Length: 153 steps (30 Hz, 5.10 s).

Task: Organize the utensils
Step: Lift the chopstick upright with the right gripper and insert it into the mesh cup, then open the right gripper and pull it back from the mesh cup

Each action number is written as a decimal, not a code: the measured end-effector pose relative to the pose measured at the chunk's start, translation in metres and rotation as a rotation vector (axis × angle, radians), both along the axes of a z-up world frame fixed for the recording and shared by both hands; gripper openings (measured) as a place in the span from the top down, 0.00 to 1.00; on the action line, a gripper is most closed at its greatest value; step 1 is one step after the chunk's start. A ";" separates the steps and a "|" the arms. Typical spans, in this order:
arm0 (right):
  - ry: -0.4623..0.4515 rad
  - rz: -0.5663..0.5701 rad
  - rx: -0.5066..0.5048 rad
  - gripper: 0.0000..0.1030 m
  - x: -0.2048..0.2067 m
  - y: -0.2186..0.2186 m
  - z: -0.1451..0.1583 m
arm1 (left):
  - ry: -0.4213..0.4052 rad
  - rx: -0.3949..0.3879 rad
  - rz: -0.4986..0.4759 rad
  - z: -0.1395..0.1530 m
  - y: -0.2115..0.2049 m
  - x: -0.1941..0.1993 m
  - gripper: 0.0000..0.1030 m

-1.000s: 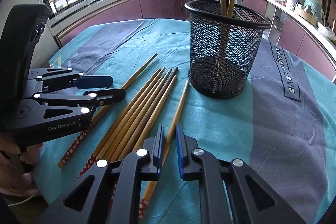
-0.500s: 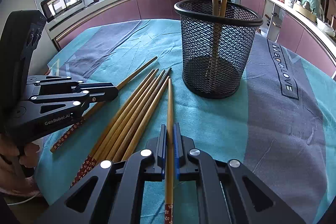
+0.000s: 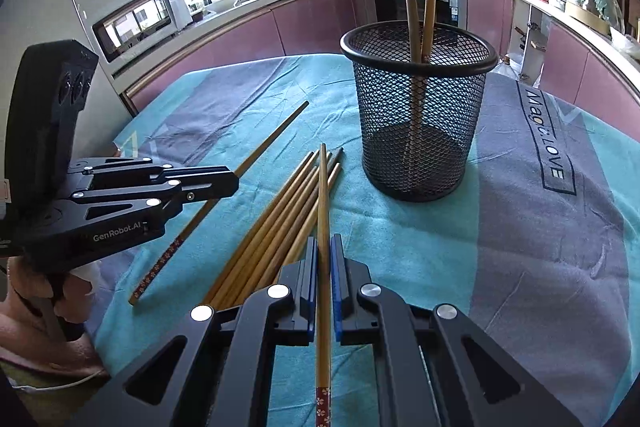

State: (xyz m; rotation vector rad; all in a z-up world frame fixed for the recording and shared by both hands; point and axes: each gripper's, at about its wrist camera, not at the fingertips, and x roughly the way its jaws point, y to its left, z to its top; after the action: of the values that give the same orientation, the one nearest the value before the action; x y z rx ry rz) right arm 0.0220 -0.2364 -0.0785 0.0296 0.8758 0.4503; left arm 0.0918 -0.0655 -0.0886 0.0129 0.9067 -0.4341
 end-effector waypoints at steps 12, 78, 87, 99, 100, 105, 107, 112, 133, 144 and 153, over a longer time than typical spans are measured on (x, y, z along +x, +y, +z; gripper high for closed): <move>-0.039 0.013 0.051 0.95 -0.004 -0.008 0.017 | -0.030 -0.041 0.001 0.018 0.008 -0.010 0.92; -0.204 -0.057 0.041 0.95 0.082 -0.061 0.106 | -0.119 -0.131 -0.182 0.119 -0.053 0.076 0.93; -0.177 -0.080 0.035 0.95 0.094 -0.056 0.101 | -0.103 -0.122 -0.162 0.114 -0.058 0.100 0.92; -0.185 -0.121 0.054 0.89 0.098 -0.057 0.098 | -0.085 -0.153 -0.129 0.105 -0.045 0.104 0.89; -0.185 -0.120 0.056 0.89 0.097 -0.057 0.097 | -0.086 -0.154 -0.125 0.104 -0.043 0.104 0.89; -0.204 -0.121 0.059 0.79 0.088 -0.057 0.097 | -0.134 -0.143 -0.097 0.107 -0.031 0.090 0.84; -0.219 -0.117 0.060 0.70 0.081 -0.055 0.098 | -0.161 -0.136 -0.081 0.111 -0.027 0.083 0.74; -0.259 -0.103 0.066 0.68 0.059 -0.050 0.101 | -0.224 -0.105 -0.038 0.115 -0.015 0.061 0.62; -0.044 0.056 0.027 0.59 0.001 0.004 0.012 | -0.104 0.035 0.026 0.031 0.017 -0.008 0.45; 0.015 0.045 -0.020 0.59 -0.006 0.015 -0.016 | -0.043 0.044 0.008 0.003 0.015 -0.020 0.45; 0.006 0.040 -0.053 0.61 -0.011 0.016 -0.017 | -0.028 0.040 -0.019 -0.002 0.006 -0.023 0.45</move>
State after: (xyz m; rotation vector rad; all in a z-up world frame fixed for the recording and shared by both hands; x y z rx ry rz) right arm 0.0108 -0.2202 -0.0957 -0.0354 0.8954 0.4639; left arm 0.0687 -0.0598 -0.0905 0.0635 0.8884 -0.4324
